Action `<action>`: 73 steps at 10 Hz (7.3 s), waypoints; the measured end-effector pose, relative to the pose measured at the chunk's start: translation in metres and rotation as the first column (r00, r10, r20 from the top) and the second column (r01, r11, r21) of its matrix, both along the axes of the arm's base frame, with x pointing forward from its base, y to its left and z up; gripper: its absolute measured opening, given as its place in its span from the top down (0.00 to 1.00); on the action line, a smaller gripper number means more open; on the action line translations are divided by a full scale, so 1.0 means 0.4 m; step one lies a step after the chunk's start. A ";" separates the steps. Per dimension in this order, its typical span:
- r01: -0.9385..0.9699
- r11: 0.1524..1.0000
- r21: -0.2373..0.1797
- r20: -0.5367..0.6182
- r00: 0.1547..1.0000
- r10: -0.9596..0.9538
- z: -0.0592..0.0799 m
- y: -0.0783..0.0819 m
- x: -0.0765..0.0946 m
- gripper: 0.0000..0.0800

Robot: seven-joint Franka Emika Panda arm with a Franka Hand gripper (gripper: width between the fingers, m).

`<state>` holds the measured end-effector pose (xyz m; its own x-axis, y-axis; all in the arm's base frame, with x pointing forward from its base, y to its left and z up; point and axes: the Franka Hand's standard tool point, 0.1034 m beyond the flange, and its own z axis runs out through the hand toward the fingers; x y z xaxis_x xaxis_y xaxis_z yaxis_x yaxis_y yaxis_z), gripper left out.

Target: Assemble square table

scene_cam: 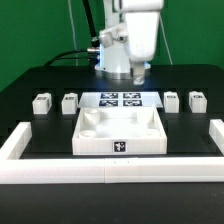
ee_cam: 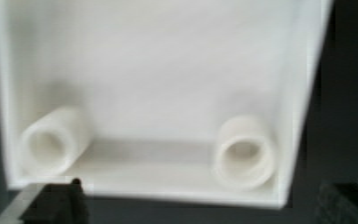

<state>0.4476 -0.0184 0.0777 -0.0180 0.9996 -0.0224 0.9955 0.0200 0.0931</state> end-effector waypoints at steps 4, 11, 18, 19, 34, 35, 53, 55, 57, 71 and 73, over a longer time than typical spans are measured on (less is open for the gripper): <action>0.028 0.999 0.017 -0.029 0.999 -0.027 -0.160 -0.078 -0.018 0.19; 0.082 0.996 0.025 -0.043 0.996 -0.081 -0.175 -0.061 -0.014 0.64; 0.087 0.996 0.024 -0.044 0.995 -0.086 -0.176 -0.063 -0.015 0.93; 0.087 0.996 0.024 -0.044 0.995 -0.086 -0.176 -0.063 -0.015 0.93; 0.056 0.998 0.013 -0.133 0.990 -0.053 -0.177 0.183 0.117 0.92; 0.056 0.998 0.013 -0.133 0.990 -0.054 -0.177 0.182 0.116 0.84; 0.640 0.768 -0.027 -0.081 0.764 -0.640 -0.008 0.385 0.013 0.19; 0.723 0.690 -0.025 -0.081 0.687 -0.723 -0.011 0.400 0.006 0.19; 0.804 0.594 -0.023 -0.076 0.591 -0.803 -0.012 0.402 0.006 0.19; 0.766 0.025 -0.642 -0.046 -0.006 -0.999 -0.079 0.433 -0.050 0.19; 0.660 0.013 -0.751 -0.023 -0.006 -1.000 -0.087 0.427 -0.066 0.19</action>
Offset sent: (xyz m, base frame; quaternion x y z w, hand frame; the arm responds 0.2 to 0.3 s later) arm 0.0175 0.0020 -0.0357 -0.0004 0.0340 -0.0103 0.9994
